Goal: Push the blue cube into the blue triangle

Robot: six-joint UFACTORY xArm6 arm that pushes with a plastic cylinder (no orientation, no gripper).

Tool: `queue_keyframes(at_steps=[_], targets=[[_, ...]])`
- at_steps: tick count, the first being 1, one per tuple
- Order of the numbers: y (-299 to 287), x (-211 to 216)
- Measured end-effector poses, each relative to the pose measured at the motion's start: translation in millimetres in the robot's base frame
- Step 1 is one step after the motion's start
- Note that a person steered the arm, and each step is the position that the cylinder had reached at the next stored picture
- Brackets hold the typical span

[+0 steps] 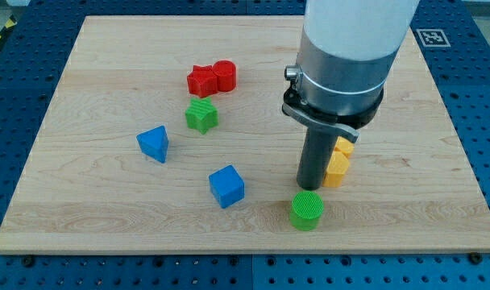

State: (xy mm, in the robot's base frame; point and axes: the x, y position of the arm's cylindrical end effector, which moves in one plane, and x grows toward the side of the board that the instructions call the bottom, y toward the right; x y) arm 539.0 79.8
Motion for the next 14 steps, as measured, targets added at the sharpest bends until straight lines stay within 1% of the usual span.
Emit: queue_keyframes(at_steps=[1, 2, 4, 5, 8, 9, 10, 11, 12, 13, 14], targets=[[14, -2], [8, 3], [-56, 26], [-91, 27], [-199, 2], [-209, 2], [-204, 34], [-181, 62], [-133, 72], [-104, 69], [-104, 32]])
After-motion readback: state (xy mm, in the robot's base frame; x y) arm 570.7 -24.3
